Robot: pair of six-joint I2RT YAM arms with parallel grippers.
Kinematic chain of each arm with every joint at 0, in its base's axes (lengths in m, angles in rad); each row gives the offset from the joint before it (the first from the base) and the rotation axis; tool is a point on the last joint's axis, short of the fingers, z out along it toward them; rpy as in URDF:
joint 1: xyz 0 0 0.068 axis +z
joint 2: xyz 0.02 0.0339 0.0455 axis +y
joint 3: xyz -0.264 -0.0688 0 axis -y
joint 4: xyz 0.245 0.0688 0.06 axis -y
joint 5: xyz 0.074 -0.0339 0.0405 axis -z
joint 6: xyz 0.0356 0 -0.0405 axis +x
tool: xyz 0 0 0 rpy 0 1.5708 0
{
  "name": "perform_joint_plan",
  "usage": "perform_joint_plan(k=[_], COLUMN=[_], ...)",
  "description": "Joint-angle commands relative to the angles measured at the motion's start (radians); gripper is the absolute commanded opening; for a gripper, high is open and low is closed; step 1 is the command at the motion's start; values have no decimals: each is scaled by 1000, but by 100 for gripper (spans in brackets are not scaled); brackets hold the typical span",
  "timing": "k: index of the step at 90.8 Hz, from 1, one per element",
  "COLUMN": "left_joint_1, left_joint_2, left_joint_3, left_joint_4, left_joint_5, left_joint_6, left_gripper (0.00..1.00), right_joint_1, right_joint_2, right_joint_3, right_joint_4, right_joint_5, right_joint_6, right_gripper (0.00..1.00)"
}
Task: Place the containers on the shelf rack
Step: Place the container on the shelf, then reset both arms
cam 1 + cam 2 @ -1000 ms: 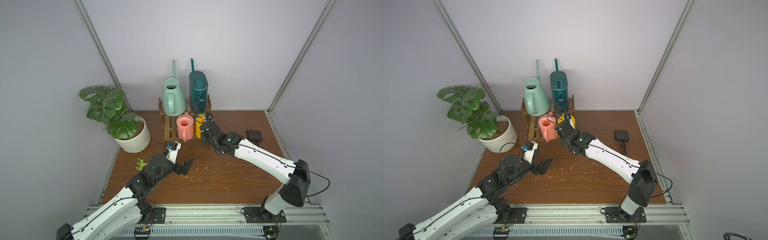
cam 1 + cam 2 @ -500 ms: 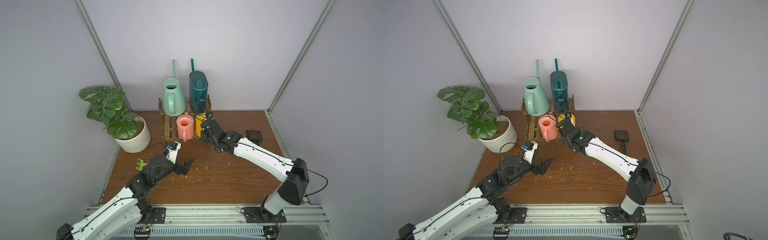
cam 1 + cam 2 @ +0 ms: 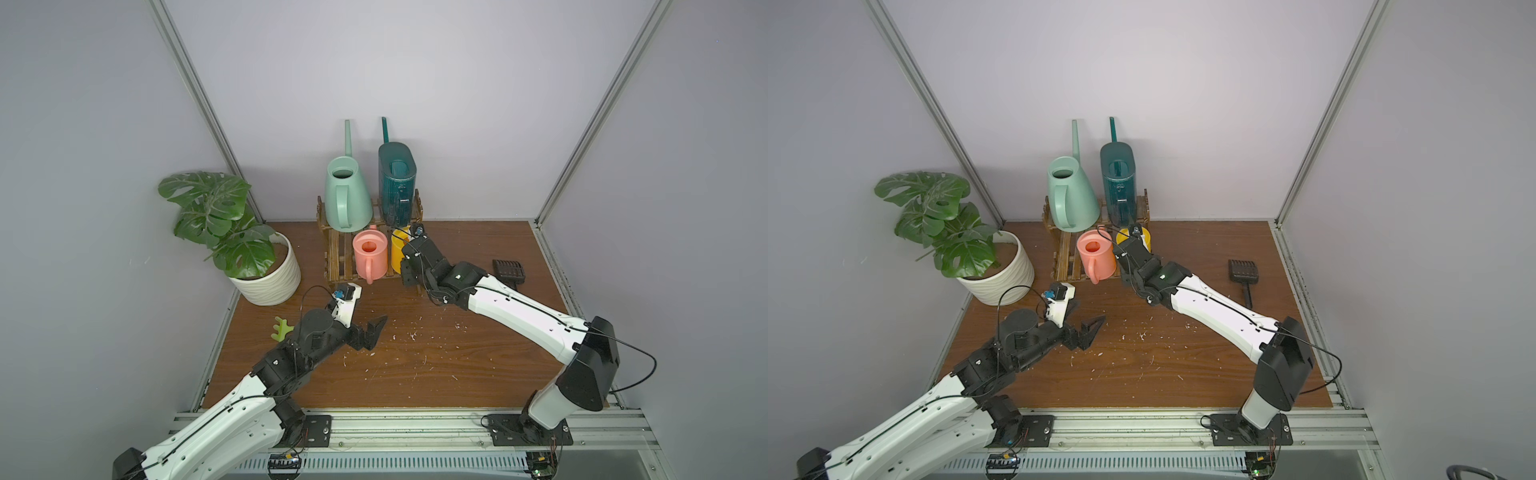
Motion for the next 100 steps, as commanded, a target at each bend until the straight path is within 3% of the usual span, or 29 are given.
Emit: perform_joint_plan(k=[1, 17, 38, 56, 66, 78, 88, 100], left_joint_1=[-3, -3, -3, 1, 33, 138, 286, 501], left_joint_2=[-12, -10, -32, -72, -87, -59, -1, 113], left_joint_3=[19, 20, -65, -182, -240, -293, -334, -378], left_joint_4=[-7, -10, 65, 178, 271, 396, 514, 657], left_joint_5=[-24, -68, -262, -437, -470, -444, -326, -157], left_joint_6=[13, 18, 36, 118, 198, 289, 313, 288], left_gripper=[97, 97, 97, 97, 97, 97, 97, 97], right_joint_1=[1, 1, -21, -109, -184, -285, -378, -512], right_joint_2=[-73, -159, -340, -503, -584, -645, -670, -703], right_joint_3=[-24, -86, -263, -453, -576, -710, -811, -958], right_joint_4=[21, 44, 88, 152, 215, 294, 370, 534], right_joint_5=[-27, -53, -20, -14, -8, 28, 66, 45], right_joint_6=[-6, -16, -43, -100, -140, -189, -217, -262], right_gripper=[45, 50, 56, 66, 74, 87, 96, 99])
